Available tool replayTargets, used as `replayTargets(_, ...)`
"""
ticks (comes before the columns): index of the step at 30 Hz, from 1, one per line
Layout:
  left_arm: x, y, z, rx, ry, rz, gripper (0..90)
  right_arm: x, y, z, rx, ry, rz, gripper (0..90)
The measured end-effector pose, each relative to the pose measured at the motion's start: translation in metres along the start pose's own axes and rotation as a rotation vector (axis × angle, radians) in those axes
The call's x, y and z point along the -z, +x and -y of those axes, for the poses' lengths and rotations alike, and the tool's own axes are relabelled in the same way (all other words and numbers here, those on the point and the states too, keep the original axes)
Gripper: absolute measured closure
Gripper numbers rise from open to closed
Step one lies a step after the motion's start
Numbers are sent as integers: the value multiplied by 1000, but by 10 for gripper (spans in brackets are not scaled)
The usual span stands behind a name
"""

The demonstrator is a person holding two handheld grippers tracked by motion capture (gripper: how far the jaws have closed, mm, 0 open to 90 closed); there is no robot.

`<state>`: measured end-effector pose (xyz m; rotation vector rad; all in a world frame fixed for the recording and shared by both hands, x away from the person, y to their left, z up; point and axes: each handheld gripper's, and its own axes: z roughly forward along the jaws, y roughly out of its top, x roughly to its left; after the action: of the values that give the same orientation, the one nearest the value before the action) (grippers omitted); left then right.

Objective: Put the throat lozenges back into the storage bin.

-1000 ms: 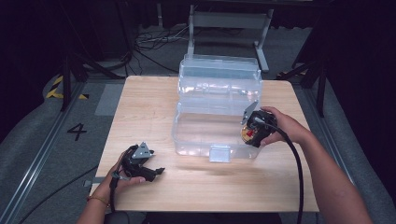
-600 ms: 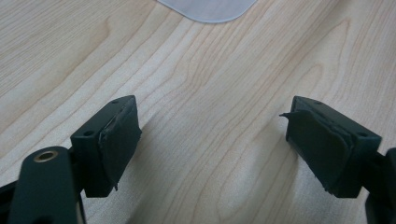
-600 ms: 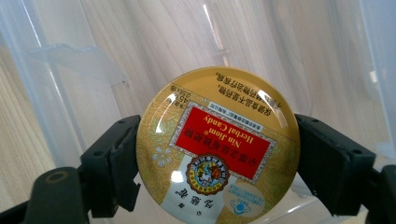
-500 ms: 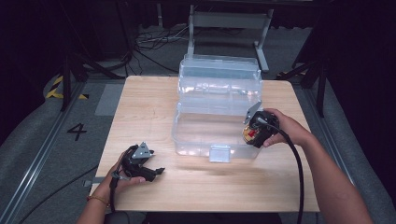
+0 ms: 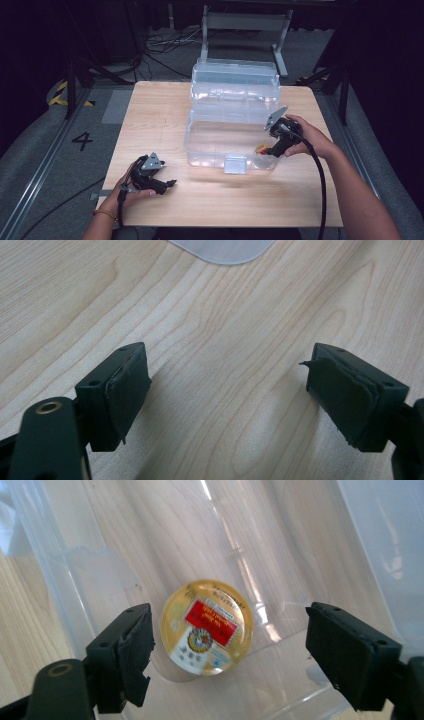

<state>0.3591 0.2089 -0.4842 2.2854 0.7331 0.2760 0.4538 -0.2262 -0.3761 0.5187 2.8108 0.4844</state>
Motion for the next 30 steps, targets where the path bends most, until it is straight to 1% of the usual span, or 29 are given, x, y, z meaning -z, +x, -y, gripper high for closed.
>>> replayTargets(3,0,-1,0,4,-1,-2,178,2,0,2,5,3,22,198)
replayTargets(6,0,-1,-1,7,7,-8,178,6,0,6,-11,-19,25,204)
replayTargets(8,0,-3,-4,11,26,-16,182,8,0,10,-17,-39,27,207)
replayTargets(9,0,-4,-5,11,28,-11,195,10,1,11,-20,-49,31,210)
replayTargets(11,1,-8,-9,-11,29,-15,228,13,1,15,-35,-78,48,219)
replayTargets(12,1,-8,-9,-11,29,-15,225,15,1,17,-49,-94,54,223)
replayTargets(13,4,-10,-12,-17,19,-21,225,15,1,17,-49,-94,54,223)
replayTargets(14,8,-13,-17,-18,-10,-33,229,18,0,19,-52,-113,64,236)
replayTargets(15,11,-14,-20,-16,-24,-37,234,23,0,23,-68,-147,77,252)
replayTargets(16,15,-15,-24,-19,-42,-45,234,25,-1,25,-69,-163,83,254)
replayTargets(17,20,-17,-29,-21,-53,-75,235,30,-2,28,-79,-189,89,264)
replayTargets(18,24,-18,-34,-33,-60,-93,237,35,-4,31,-99,-227,97,284)
replayTargets(19,28,-20,-38,-42,-78,-95,238,40,-6,33,-117,-257,97,290)
replayTargets(20,34,-22,-44,-54,-95,-97,239,45,-8,35,-124,-287,104,293)
replayTargets(21,39,-24,-49,-68,-110,-102,244,50,-10,37,-137,-308,112,303)
replayTargets(23,47,-30,-62,-104,-121,-107,248,59,-15,38,-155,-340,138,312)
replayTargets(25,51,-35,-74,-126,-131,-115,262,67,-20,37,-186,-379,159,325)
replayTargets(27,54,-41,-90,-165,-110,-105,287,73,-26,34,-204,-399,180,329)
replayTargets(29,53,-44,-102,-196,-91,-109,287,78,-33,28,-209,-407,201,333)
replayTargets(30,52,-45,-107,-204,-86,-102,287,79,-36,26,-212,-411,209,335)
